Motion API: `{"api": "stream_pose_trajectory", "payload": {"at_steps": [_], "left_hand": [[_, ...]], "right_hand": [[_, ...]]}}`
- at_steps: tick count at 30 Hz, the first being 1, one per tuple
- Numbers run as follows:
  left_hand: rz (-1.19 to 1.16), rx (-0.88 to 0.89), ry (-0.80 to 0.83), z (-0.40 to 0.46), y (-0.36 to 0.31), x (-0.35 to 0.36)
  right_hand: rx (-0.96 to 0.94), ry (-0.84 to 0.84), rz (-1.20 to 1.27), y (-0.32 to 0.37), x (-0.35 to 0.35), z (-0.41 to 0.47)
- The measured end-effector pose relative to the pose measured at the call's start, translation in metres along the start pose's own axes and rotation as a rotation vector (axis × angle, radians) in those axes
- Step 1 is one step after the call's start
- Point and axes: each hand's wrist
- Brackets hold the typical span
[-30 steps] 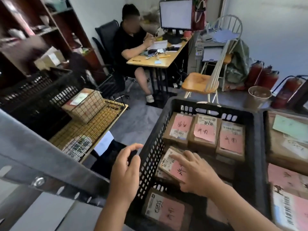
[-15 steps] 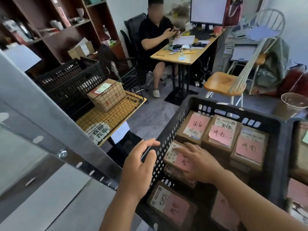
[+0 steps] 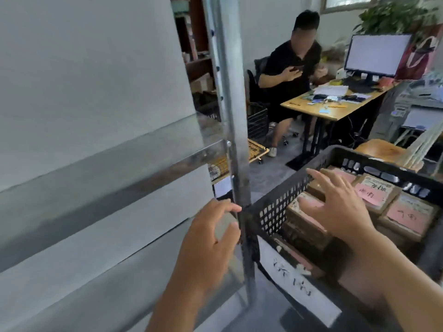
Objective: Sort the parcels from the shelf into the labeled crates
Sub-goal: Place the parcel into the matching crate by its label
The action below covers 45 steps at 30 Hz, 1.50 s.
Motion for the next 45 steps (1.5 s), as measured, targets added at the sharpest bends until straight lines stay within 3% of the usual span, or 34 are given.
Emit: {"api": "stream_pose_trajectory", "payload": {"at_steps": [4, 13, 21, 28, 36, 45], "left_hand": [[0.121, -0.051, -0.151, -0.071, 0.015, -0.061], [0.318, -0.316, -0.556, -0.237, 0.02, -0.193], [0.534, -0.655, -0.784, -0.397, -0.007, -0.278], [0.581, -0.874, -0.934, -0.526, -0.031, -0.303], [0.596, -1.065, -1.074, -0.686, -0.012, -0.339], [0.525, -1.045, -1.091, -0.795, 0.051, -0.449]], "right_hand": [[-0.33, -0.069, 0.075, 0.111, -0.021, -0.064], [-0.801, 0.199, 0.138, 0.321, 0.005, -0.192], [-1.07, 0.346, 0.336, 0.448, 0.003, -0.298], [-1.293, 0.49, 0.513, 0.524, 0.003, -0.398], [-1.424, 0.676, 0.599, 0.615, 0.043, -0.527], [-1.34, 0.599, 0.615, 0.746, 0.078, -0.622]]}}
Point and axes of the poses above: each hand's wrist, its own z-axis towards the middle knuckle, its own x-axis out of the palm, y = z × x, and after that the axes turned 5 degrees about z, right-handed
